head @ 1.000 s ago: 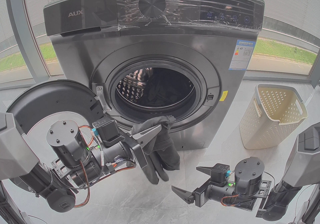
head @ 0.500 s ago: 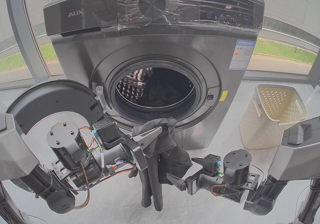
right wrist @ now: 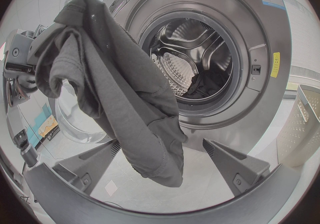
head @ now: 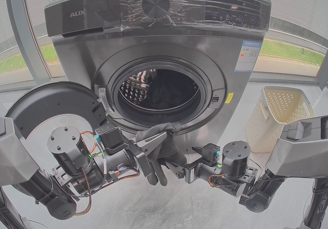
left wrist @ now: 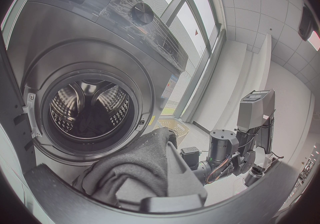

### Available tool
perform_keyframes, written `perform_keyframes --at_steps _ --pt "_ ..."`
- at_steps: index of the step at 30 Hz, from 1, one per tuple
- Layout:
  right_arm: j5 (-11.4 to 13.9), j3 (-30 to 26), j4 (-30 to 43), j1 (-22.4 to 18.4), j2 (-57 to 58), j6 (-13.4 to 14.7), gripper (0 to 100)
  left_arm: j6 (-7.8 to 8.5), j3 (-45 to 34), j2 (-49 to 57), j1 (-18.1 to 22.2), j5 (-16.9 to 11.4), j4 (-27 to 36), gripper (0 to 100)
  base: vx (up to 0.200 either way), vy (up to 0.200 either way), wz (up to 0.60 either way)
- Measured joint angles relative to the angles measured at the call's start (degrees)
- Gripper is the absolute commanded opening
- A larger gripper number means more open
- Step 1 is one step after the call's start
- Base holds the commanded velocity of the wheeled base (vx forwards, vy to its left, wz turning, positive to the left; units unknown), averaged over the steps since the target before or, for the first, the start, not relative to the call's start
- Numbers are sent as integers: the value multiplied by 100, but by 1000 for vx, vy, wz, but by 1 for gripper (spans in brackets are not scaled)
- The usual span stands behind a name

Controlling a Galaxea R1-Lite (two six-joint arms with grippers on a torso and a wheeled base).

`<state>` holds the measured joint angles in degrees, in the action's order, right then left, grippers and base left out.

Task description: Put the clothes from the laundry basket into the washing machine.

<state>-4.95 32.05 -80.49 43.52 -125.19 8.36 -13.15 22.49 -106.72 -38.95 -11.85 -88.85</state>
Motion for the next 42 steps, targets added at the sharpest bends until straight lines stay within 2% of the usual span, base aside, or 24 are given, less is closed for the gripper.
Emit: perform_keyframes --at_steps 6,7,13,21,22,27,31,34,38,42 --pt "38 240 -38 11 -84 -32 100 -1 13 0 -5 0 2 0 0 0 0" --pt "52 271 -63 24 -94 -32 0 0 13 0 -5 0 2 0 0 0 0" --pt "66 290 -167 66 -111 -35 0 13 -6 -4 1 9 2 0 0 0 0" --pt "60 -27 -172 80 176 -34 0 7 -20 -63 45 215 0 0 0 0 0" --pt "57 -88 -173 91 245 -34 0 7 -20 -73 54 222 0 100 0 0 0" --pt "35 -418 -162 102 597 -32 0 -12 -20 -146 78 338 6 100 0 0 0" --pt "38 -664 -123 -11 928 -34 0 -63 -44 -274 190 751 9 100 0 0 0" --pt "63 -772 -107 -226 1146 -79 0 -90 -98 -408 317 903 9 100 0 0 0" --pt "134 -785 -134 -450 1347 -144 0 -99 -141 -590 425 967 11 100 0 0 0" --pt "169 -717 -156 -507 1458 -150 0 -90 -177 -736 447 967 9 100 0 0 0"
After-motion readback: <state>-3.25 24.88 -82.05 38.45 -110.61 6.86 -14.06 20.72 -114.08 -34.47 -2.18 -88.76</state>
